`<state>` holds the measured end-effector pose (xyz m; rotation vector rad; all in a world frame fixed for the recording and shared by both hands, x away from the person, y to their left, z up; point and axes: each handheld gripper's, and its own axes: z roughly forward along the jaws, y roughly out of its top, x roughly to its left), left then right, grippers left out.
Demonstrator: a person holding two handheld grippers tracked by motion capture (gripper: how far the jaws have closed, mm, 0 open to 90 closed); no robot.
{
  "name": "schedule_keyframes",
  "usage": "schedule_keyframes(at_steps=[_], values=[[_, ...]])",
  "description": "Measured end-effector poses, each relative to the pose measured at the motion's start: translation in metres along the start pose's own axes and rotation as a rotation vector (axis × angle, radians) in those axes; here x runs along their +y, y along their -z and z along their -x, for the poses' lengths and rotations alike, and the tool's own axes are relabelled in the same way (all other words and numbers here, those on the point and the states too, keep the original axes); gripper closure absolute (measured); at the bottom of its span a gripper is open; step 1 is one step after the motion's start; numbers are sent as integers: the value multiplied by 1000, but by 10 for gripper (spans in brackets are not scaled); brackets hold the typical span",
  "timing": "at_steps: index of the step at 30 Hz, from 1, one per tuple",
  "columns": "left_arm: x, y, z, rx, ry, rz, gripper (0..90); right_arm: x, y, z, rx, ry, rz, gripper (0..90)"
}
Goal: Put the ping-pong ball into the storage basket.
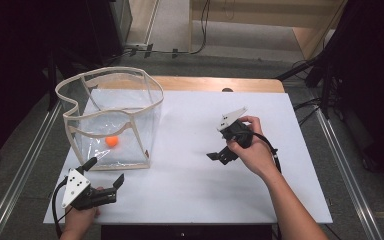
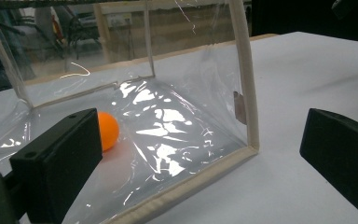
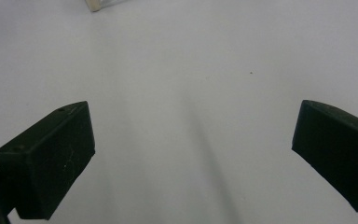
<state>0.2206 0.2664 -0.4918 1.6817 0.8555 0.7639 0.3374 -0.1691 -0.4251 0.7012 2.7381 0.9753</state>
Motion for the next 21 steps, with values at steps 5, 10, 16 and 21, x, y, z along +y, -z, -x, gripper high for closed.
schedule_keyframes(at_steps=[5,10,16,21], values=[[0,0,0,0,2,2,0,-8,1,0,-3,-12,28,0],[0,0,0,1,-1,0,0,-18,3,0,-7,-24,42,0],[0,0,0,2,0,-1,0,-31,7,1,-9,-41,79,0],[0,0,0,2,0,-1,0,-39,8,1,-11,-57,82,0]])
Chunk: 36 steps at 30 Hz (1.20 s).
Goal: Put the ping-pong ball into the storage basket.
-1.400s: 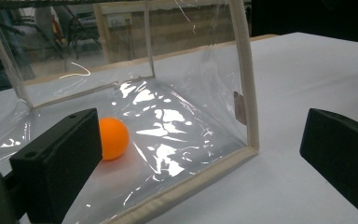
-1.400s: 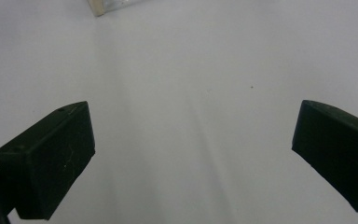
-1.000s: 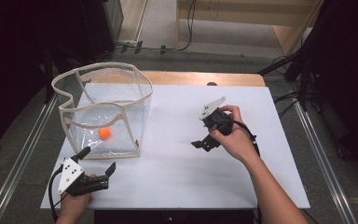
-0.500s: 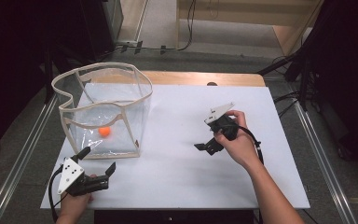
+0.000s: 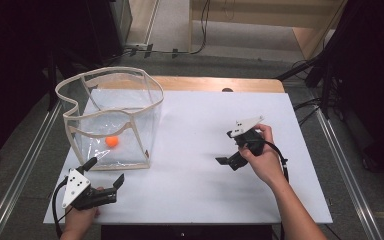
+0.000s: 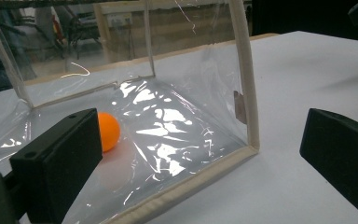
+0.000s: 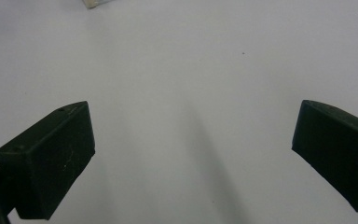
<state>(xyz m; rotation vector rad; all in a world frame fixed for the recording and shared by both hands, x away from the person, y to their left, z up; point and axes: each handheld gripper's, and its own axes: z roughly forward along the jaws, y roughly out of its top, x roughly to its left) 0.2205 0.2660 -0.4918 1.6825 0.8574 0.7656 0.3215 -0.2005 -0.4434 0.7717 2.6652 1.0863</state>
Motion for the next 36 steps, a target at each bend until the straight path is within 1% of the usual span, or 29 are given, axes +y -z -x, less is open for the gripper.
schedule_keyframes(at_steps=[4,9,11,20,24,26,28,32,33,36], values=[[0,0,0,0,-1,-1,0,-6,2,0,-5,-5,20,0],[0,0,0,0,-1,1,0,-15,3,-1,-7,-25,54,0],[0,0,0,0,-2,0,0,-20,3,-2,2,-33,68,0],[0,0,0,0,-2,-1,0,-39,8,-2,0,-62,100,0],[0,0,0,2,-1,-1,0,-46,13,-2,-12,-71,128,0],[0,0,0,2,-1,-1,0,-49,15,-2,-11,-68,138,0],[0,0,0,2,-1,-2,0,-52,16,-2,-17,-67,141,0],[0,0,0,3,-1,-1,0,-59,20,-2,-23,-81,153,0],[0,0,0,3,-1,-1,0,-60,21,-2,-19,-82,157,0],[0,0,0,4,-1,-1,0,-66,24,-2,-41,-79,174,0]])
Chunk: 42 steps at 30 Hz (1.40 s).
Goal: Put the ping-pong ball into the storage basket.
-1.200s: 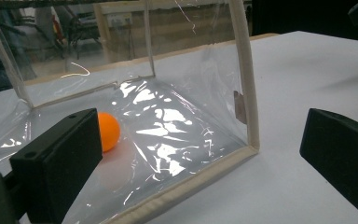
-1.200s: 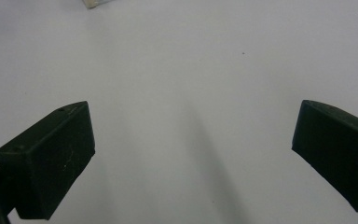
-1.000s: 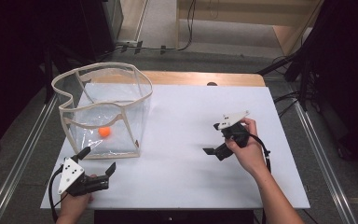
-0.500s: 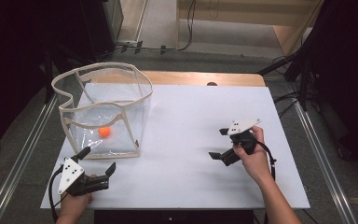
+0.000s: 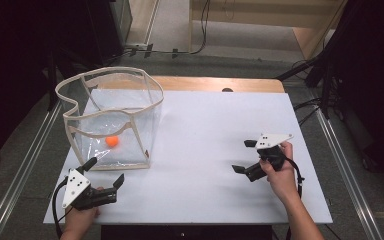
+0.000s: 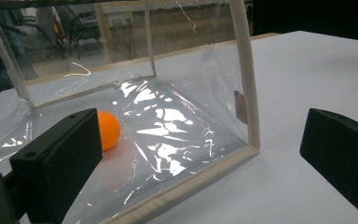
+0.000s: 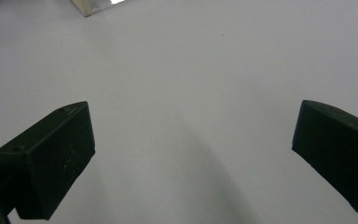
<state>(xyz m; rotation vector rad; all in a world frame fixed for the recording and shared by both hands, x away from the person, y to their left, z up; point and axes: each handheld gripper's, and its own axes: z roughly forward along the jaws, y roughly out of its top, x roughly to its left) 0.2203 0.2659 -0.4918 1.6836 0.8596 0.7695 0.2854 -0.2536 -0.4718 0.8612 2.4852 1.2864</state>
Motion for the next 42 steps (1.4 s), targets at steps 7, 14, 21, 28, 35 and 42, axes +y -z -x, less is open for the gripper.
schedule_keyframes(at_steps=[7,14,21,28,35,42], values=[[0,0,0,1,2,1,0,-9,9,1,-18,-4,33,0],[0,0,0,3,1,-1,0,-21,16,1,-33,-17,37,0],[0,0,0,4,0,0,0,-34,28,2,-57,-28,79,0],[0,0,1,5,1,0,0,-49,40,3,-84,-61,101,0],[0,0,1,5,0,0,0,-64,51,5,-110,-84,127,0],[0,0,0,3,2,-1,0,-78,61,7,-110,-106,156,0]])
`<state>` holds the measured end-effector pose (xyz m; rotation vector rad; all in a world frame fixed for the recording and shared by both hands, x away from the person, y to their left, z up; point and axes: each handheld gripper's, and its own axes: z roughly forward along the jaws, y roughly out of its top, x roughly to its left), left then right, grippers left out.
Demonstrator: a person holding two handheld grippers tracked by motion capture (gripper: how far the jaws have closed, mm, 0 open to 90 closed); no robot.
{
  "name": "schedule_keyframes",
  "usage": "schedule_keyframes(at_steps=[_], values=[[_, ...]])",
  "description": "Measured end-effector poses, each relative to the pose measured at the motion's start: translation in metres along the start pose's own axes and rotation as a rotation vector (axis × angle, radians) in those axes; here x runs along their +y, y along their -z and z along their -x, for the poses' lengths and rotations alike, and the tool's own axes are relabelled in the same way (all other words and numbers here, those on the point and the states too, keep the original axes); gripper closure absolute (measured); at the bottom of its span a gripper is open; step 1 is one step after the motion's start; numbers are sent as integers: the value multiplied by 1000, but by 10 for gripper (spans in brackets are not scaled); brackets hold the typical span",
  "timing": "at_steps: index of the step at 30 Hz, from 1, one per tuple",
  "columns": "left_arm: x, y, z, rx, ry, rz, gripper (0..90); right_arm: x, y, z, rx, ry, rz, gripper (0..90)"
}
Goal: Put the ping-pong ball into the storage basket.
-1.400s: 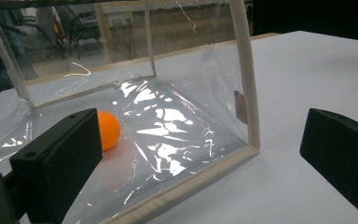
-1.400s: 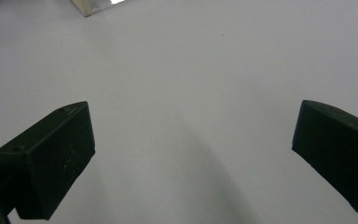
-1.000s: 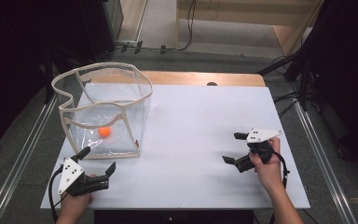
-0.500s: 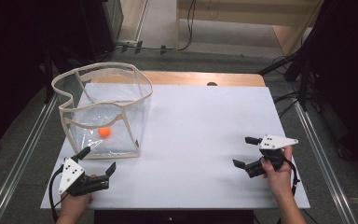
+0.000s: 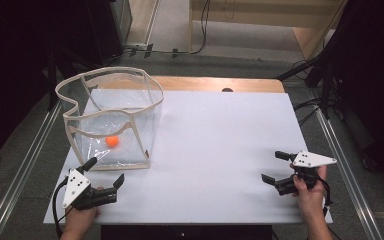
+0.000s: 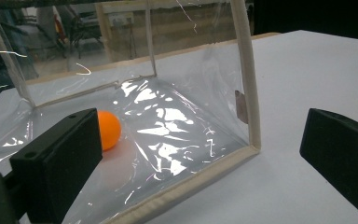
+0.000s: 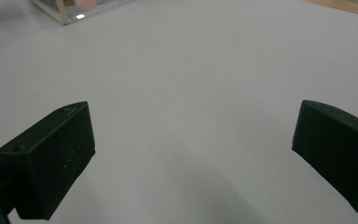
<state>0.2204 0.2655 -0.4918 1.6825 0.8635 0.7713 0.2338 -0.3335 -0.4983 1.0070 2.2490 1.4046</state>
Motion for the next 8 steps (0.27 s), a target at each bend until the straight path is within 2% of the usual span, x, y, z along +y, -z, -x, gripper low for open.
schedule_keyframes(at_steps=[5,8], values=[[0,0,0,7,5,-5,0,-10,8,7,-4,-25,28,0],[0,0,0,9,8,-5,0,-13,9,11,-9,-43,26,0]])
